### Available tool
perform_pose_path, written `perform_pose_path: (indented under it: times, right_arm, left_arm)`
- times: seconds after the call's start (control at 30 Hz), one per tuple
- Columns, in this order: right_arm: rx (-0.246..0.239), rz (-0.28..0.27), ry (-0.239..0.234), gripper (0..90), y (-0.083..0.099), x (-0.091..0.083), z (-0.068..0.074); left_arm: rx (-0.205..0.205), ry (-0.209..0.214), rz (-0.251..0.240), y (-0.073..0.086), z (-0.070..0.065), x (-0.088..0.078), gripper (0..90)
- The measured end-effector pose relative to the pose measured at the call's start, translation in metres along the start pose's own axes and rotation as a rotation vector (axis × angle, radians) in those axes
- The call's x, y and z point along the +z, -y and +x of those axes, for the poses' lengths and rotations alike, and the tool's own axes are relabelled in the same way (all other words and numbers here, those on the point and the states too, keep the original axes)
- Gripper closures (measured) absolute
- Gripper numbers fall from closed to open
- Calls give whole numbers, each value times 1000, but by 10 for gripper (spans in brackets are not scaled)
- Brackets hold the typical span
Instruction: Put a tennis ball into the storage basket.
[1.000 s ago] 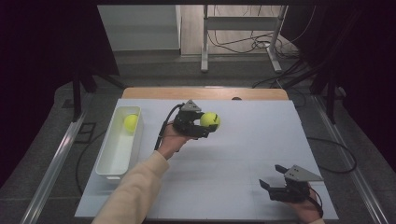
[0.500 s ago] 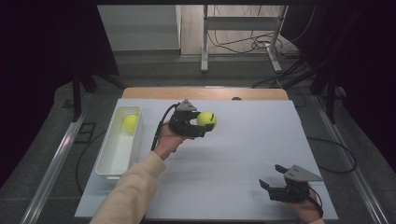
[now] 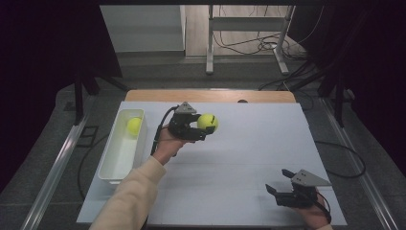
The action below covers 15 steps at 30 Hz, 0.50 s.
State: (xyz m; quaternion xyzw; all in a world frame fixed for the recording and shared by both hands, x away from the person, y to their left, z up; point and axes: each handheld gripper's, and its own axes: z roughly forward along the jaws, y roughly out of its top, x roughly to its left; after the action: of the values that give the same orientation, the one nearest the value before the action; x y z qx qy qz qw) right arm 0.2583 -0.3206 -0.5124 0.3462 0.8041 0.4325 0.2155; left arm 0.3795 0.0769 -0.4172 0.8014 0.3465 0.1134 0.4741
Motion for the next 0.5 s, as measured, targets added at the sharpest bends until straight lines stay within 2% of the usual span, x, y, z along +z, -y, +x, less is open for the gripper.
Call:
perform_pose_path:
  times: [0.5]
  right_arm:
    - [-1, -1, 1, 156, 0, 0, 0]
  left_arm:
    - [-5, -14, -9, 3, 3, -12, 268]
